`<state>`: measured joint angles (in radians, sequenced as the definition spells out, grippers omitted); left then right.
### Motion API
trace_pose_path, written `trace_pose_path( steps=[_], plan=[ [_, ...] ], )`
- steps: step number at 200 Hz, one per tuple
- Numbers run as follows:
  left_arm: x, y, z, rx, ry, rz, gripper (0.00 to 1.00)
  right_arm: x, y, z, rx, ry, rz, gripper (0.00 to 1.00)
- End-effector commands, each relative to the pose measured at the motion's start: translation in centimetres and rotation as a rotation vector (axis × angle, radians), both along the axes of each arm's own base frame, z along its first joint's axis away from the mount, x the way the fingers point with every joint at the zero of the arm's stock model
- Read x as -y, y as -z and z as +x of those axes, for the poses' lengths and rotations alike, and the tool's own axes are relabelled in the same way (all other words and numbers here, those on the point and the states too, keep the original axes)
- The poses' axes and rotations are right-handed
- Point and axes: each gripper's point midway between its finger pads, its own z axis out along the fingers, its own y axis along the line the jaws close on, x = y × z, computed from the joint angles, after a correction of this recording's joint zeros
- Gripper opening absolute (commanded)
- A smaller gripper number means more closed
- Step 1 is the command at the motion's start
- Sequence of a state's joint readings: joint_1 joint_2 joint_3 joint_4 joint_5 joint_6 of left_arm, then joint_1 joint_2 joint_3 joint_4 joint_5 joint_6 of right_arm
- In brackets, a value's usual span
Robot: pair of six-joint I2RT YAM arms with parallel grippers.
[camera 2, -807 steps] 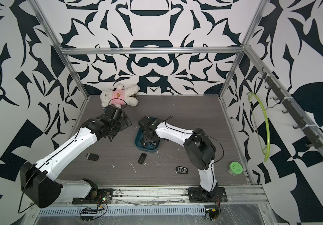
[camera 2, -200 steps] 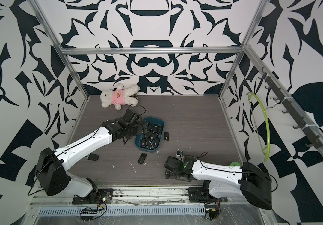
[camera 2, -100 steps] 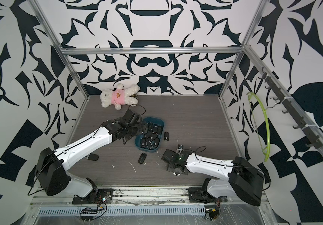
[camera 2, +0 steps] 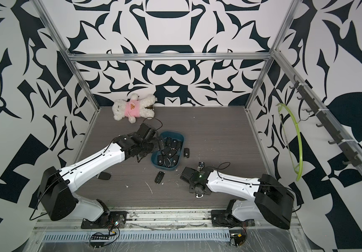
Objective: Place the car key into the storage box
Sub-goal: Pick up the car key from the center of the board.
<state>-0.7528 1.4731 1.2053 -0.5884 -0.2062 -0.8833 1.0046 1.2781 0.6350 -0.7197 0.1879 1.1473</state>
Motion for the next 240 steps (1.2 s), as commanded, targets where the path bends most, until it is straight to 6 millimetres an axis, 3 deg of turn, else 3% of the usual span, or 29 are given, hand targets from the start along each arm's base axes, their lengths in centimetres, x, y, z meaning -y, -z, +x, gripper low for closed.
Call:
trace_pose_path(
  steps=[1, 65, 95, 151, 195, 240],
  plan=[
    [-0.2, -0.3, -0.1, 0.006, 0.000, 0.010, 0.99, 1.2, 0.5, -1.5, -0.048, -0.007, -0.022, 0.58],
    [0.3, -0.5, 0.3, 0.007, 0.015, 0.016, 0.99, 0.4, 2.0, -1.2, -0.045, -0.022, -0.002, 0.50],
    [-0.1, -0.5, 0.2, 0.009, 0.009, 0.026, 0.99, 0.0, 1.8, -0.9, -0.038, -0.029, -0.005, 0.35],
    [-0.3, -0.3, 0.3, 0.009, 0.001, 0.039, 0.99, -1.1, -3.0, 2.0, 0.084, -0.084, -0.028, 0.35],
    [-0.7, -0.6, 0.8, 0.022, -0.006, 0.082, 0.99, -3.9, -6.7, 5.2, 0.149, -0.141, -0.013, 0.35],
    [-2.2, -1.4, 1.3, 0.064, -0.027, 0.137, 0.99, -7.1, -8.6, 9.6, 0.157, -0.172, 0.054, 0.35]
  ],
)
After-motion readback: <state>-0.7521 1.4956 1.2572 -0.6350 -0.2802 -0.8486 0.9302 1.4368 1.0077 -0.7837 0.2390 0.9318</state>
